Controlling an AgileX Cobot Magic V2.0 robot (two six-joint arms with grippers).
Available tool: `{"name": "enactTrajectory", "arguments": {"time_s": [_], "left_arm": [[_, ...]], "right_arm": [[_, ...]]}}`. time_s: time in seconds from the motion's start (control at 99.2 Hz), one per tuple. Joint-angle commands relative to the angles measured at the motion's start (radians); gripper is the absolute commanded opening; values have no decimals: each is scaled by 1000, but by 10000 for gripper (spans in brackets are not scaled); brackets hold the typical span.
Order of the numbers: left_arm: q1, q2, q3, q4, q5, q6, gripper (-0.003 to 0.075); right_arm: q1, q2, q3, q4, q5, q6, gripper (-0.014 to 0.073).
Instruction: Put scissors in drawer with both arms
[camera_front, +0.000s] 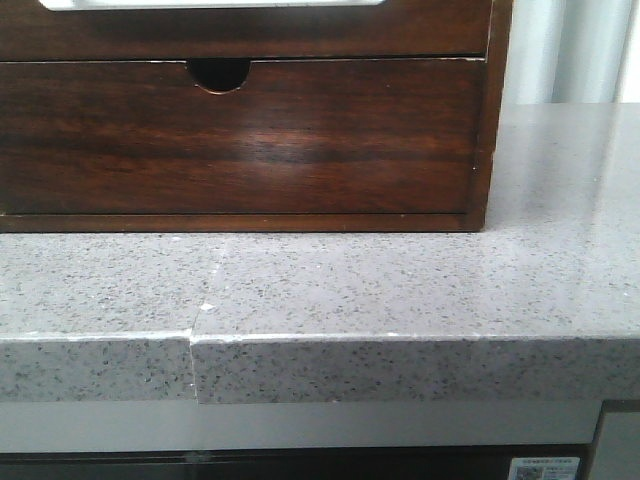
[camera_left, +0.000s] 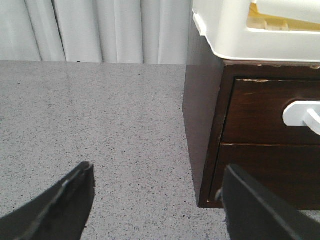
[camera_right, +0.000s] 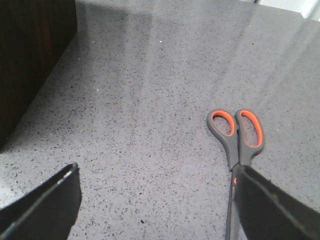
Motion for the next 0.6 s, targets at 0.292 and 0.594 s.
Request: {"name": "enactTrajectory", "arguments": {"time_s": [0.292,0.594], "left_arm": [[3,22,-34,-215,-110,1,415],[3,105,-34,-269,-104,6,409]], "right_arm": [[-3,6,-38,-8,-47,-5,579],[-98,43,-38,-19,-23,81,579]]}}
